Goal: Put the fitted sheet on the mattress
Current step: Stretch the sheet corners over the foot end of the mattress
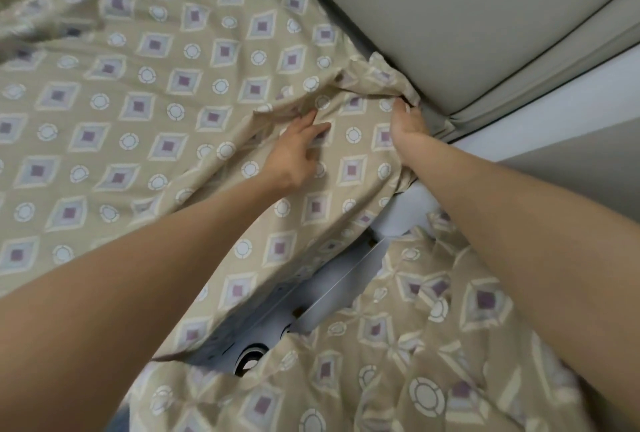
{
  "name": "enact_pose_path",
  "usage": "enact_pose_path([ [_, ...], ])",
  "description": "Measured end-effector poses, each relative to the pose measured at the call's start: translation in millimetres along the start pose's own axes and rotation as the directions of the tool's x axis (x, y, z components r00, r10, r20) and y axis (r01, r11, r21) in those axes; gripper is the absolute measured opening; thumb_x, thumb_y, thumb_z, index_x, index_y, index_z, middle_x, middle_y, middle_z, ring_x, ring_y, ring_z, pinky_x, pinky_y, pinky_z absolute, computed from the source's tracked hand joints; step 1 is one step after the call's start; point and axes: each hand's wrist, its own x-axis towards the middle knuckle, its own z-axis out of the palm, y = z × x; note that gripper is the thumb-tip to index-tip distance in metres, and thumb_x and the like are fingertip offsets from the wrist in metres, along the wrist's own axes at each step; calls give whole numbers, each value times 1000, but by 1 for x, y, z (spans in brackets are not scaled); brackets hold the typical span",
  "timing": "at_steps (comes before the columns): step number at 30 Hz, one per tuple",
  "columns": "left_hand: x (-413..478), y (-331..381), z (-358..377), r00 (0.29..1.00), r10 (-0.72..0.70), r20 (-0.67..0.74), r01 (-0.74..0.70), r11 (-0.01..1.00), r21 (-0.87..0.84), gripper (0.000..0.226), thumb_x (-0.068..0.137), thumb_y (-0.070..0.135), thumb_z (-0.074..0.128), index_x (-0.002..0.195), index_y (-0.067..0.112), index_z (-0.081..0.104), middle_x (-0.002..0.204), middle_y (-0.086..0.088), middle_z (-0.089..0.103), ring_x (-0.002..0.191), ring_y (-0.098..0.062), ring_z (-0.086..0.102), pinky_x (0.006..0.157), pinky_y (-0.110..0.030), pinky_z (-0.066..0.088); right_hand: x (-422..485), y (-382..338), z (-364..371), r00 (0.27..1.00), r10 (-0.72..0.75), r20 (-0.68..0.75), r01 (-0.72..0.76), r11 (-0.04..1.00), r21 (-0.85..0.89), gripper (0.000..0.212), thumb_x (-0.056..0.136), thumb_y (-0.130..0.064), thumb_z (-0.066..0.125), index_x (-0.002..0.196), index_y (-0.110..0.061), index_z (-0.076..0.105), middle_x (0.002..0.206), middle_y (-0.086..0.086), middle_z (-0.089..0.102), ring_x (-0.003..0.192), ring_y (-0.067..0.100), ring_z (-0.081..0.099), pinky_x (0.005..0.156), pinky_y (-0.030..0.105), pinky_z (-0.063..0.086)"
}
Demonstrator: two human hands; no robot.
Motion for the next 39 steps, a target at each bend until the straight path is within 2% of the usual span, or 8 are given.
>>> enact_pose_path([
  [5, -6, 8, -3, 997, -67, -38, 64, 995, -71, 66, 80, -7, 52, 142, 15, 45, 156, -3, 29, 144, -19, 27, 115, -25, 23, -18, -11, -8, 1000, 9, 15, -8, 998, -64, 50, 102, -28, 32, 145, -4, 31, 151, 14, 34, 138, 31, 34, 113, 35, 28],
  [9, -28, 19, -25, 966, -233, -111, 184, 924, -337, 46, 94, 12, 49, 139, 16, 48, 144, -3, 48, 132, -19, 47, 106, -30, 42, -58, -17, -13, 988, -128, -88, 113, 980, -166, 53, 92, -22, 42, 144, -14, 36, 149, 7, 39, 139, 30, 32, 114, 39, 29],
  [12, -49, 22, -54, 926, -345, -149, 225, 826, -517, 44, 94, 8, 47, 137, 17, 52, 136, 0, 55, 123, -18, 53, 85, -13, 49, -93, -35, -17, 969, -238, -57, 231, 966, -115, 43, 91, -19, 43, 134, -16, 46, 139, 5, 50, 129, 27, 46, 105, 34, 38],
  [15, -78, 17, -84, 890, -414, -190, 218, 754, -620, 41, 92, 7, 50, 131, 18, 55, 126, 1, 61, 115, -16, 58, 94, -24, 48, -138, -56, -19, 940, -340, -21, 338, 940, -51, 35, 95, -13, 43, 129, -15, 50, 131, 3, 56, 119, 22, 53, 88, 21, 37],
  [22, -196, -15, -153, 812, -517, -271, 177, 661, -729, 44, 92, 1, 40, 129, 19, 55, 123, 1, 63, 109, -18, 60, 96, -34, 48, -279, -76, 7, 888, -446, 112, 421, 886, 193, 27, 97, -16, 44, 122, -19, 54, 108, -8, 54, 95, 7, 50, 64, 14, 36],
  [29, -361, -61, -197, 786, -522, -332, 128, 662, -738, 42, 94, 4, 40, 130, 20, 54, 119, 2, 63, 98, -16, 62, 90, -31, 48, -446, -52, 40, 807, -548, 222, 487, 829, 275, 20, 98, -17, 46, 115, -23, 54, 115, -6, 58, 105, 10, 55, 85, 22, 41],
  [35, -500, -110, -216, 748, -574, -332, 163, 645, -747, 42, 94, 4, 40, 132, 19, 52, 118, 1, 60, 99, -17, 59, 79, -27, 47, -561, -13, 86, 748, -586, 311, 534, 810, 242, 19, 97, -14, 44, 110, -24, 52, 117, -2, 61, 104, 12, 56, 78, 20, 41],
  [39, -572, -155, -211, 697, -650, -302, 225, 598, -769, 42, 95, 6, 41, 133, 21, 50, 123, -1, 59, 101, -19, 60, 88, -32, 46, -612, 17, 126, 716, -558, 419, 548, 822, 157, 21, 96, -14, 44, 114, -21, 52, 117, 0, 61, 102, 13, 56, 76, 22, 42],
])
